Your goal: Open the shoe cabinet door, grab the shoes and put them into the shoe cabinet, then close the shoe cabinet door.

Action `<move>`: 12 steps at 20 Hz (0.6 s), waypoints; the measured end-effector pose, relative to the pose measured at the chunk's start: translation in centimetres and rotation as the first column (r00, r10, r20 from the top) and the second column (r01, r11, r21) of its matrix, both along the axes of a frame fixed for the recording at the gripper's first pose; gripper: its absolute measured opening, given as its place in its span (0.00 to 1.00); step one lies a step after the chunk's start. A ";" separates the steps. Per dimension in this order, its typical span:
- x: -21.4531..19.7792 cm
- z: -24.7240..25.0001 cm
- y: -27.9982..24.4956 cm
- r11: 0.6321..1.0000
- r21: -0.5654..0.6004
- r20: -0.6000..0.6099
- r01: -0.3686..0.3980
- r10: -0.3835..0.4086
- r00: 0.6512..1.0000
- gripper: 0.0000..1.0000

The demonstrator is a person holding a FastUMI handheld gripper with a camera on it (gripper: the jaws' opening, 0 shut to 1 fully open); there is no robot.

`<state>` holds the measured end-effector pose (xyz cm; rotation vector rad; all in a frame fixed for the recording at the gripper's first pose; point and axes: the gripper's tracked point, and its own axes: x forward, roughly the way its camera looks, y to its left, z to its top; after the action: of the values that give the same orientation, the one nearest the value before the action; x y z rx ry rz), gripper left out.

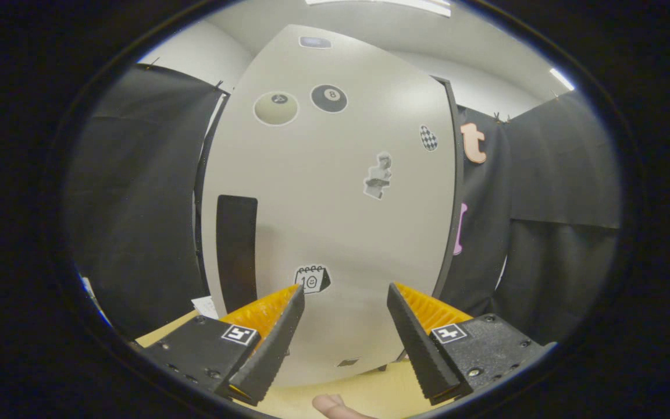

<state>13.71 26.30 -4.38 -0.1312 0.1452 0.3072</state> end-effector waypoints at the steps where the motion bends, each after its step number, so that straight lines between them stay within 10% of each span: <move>1: 0.1 -0.2 0.4 1.000 0.003 -0.003 0.007 -0.007 1.000 0.94; 12: -4.8 0.5 1.1 0.991 0.130 -0.025 -0.018 0.021 0.999 0.94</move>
<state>8.88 27.38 -3.91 0.0006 0.1494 0.3373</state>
